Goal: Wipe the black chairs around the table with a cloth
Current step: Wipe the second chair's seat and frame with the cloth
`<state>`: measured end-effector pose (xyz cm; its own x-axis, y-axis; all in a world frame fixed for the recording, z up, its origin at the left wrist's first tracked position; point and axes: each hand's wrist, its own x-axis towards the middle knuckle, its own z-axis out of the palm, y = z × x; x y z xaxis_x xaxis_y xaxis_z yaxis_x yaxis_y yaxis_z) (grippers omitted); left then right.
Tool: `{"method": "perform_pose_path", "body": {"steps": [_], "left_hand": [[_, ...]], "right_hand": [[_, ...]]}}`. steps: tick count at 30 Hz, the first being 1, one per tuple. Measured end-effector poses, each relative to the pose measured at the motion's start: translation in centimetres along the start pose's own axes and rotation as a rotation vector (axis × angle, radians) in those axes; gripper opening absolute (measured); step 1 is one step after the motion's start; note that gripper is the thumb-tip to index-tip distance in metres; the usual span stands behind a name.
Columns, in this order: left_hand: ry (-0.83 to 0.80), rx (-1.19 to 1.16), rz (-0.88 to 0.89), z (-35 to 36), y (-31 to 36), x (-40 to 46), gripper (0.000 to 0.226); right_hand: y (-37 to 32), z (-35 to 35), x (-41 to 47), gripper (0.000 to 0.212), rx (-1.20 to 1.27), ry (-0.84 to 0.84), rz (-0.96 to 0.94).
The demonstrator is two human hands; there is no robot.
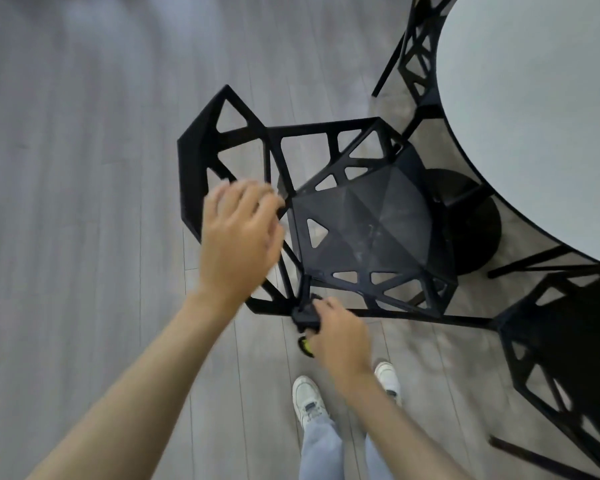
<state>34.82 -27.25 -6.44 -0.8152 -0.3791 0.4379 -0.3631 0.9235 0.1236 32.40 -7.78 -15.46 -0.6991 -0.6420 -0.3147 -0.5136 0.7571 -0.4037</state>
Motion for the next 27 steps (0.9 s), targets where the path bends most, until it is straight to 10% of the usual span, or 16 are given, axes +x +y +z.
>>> {"method": "perform_pose_path", "body": {"steps": [6,16,27], "left_hand": [[-0.049,0.132,0.020,1.8,3.2,-5.2,0.020],[-0.041,0.221,-0.022,2.4,0.7,-4.5,0.019],[-0.063,0.313,0.048,2.6,-6.3,-1.0,0.027]], "right_hand": [[3.9,0.3,-0.4,0.039,-0.003,0.031,-0.038],[18.1,-0.9,1.5,0.027,-0.044,0.077,0.535],[-0.8,3.9,4.1,0.040,0.340,0.116,0.006]]}}
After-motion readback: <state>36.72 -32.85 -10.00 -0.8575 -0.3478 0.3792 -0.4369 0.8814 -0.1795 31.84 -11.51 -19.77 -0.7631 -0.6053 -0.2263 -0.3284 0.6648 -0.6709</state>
